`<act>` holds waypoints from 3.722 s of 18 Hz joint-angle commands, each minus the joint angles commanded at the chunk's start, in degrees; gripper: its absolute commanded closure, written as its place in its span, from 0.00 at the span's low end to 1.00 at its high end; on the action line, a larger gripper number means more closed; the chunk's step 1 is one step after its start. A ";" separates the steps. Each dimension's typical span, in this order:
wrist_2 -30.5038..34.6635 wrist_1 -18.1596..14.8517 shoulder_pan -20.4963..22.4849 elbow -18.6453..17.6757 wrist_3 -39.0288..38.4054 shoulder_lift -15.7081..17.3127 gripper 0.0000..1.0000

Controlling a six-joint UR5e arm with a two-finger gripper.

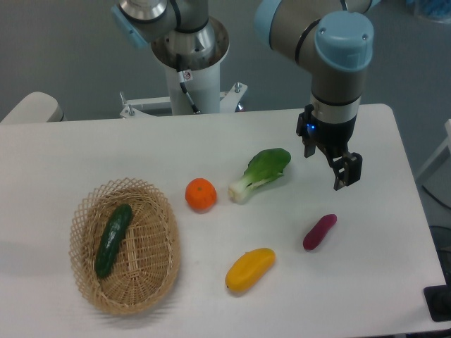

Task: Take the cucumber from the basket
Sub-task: 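Move the open gripper over the wicker basket above the green cucumber, then lower the gripper onto the cucumber and close it around it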

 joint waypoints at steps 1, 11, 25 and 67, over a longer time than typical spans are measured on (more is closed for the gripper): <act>0.00 0.09 -0.09 -0.17 0.00 0.00 0.00; -0.44 0.18 -7.28 -5.18 -14.03 2.28 0.00; -3.07 0.44 -27.15 -8.52 -68.71 -0.17 0.00; -3.08 9.23 -38.41 -9.75 -76.46 -13.89 0.27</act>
